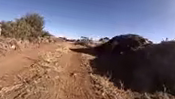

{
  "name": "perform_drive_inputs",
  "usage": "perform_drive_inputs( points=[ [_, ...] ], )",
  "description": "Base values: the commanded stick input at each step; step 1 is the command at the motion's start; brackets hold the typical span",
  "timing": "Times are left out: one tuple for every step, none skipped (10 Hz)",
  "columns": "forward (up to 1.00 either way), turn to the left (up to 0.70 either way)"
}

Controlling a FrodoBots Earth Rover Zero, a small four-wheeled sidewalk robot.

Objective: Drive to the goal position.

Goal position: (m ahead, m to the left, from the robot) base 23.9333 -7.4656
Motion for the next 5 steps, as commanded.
perform_drive_inputs(
  points=[
    [0.50, 0.00],
    [0.50, 0.00],
    [0.50, 0.00],
    [0.50, 0.00],
    [0.50, 0.00]
  ],
)
